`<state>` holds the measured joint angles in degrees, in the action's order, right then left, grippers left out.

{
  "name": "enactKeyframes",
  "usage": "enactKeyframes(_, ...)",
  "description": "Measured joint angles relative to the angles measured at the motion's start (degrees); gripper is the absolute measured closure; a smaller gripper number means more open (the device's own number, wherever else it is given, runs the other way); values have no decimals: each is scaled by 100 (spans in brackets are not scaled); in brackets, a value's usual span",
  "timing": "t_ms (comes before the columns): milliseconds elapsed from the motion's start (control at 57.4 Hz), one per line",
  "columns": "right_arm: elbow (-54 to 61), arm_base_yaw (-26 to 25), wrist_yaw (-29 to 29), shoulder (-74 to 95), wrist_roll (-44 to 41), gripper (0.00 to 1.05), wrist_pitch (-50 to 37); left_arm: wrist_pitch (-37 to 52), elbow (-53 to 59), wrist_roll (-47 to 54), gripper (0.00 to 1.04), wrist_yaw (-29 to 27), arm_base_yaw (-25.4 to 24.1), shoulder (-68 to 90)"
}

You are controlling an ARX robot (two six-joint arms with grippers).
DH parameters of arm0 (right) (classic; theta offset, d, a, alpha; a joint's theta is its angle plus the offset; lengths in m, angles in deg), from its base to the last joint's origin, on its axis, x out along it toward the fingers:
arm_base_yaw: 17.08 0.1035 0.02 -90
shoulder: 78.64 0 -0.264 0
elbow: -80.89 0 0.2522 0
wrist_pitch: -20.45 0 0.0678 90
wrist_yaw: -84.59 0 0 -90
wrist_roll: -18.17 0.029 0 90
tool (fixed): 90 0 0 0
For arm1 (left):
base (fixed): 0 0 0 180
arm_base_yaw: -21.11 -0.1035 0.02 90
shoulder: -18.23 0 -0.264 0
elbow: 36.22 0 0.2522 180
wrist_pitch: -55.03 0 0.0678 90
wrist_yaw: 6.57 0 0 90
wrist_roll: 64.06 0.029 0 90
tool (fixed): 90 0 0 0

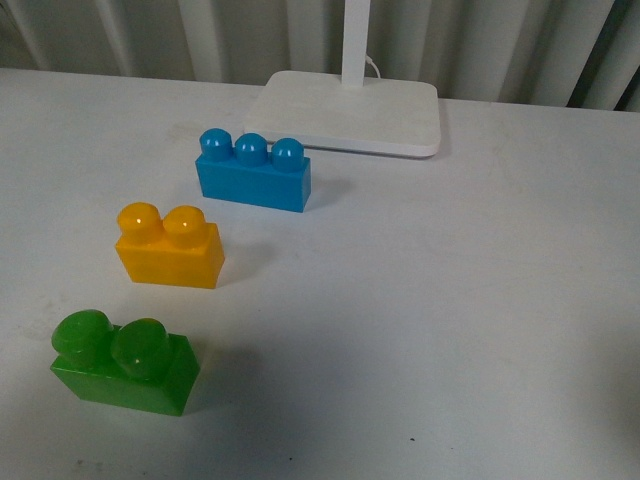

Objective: Insert yellow block into base center

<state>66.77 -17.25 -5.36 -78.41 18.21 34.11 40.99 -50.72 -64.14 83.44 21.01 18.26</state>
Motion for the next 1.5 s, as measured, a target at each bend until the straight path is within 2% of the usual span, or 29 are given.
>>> enactKeyframes(1498, 0, 0, 0, 0, 0, 9, 0, -2, 0, 0, 6, 0, 0, 0)
